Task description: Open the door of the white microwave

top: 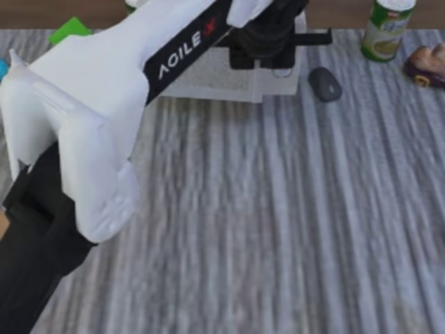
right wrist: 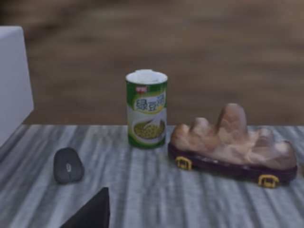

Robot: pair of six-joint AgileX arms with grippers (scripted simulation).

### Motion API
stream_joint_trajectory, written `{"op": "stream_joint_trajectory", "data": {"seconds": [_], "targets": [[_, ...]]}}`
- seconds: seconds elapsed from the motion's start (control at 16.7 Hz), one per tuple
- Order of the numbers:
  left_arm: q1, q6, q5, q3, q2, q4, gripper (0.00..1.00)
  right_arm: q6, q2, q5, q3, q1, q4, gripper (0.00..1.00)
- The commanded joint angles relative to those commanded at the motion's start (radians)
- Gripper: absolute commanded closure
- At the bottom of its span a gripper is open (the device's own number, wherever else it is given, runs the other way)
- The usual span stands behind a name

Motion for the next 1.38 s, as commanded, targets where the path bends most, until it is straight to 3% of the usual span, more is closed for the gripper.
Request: {"op": "stream_joint_trajectory", "data": {"seconds": [1.02, 1.38], "targets": [[-0.008, -0.001, 0.003, -0.003, 0.005, 0.004, 1.00, 0.000, 0.000, 0.000, 0.000, 0.000, 0.000, 0.00], [0.001, 0.056, 0.020, -0.220, -0.114, 0.115, 1.00, 0.000, 0.000, 0.000, 0.000, 0.000, 0.000, 0.00]]}}
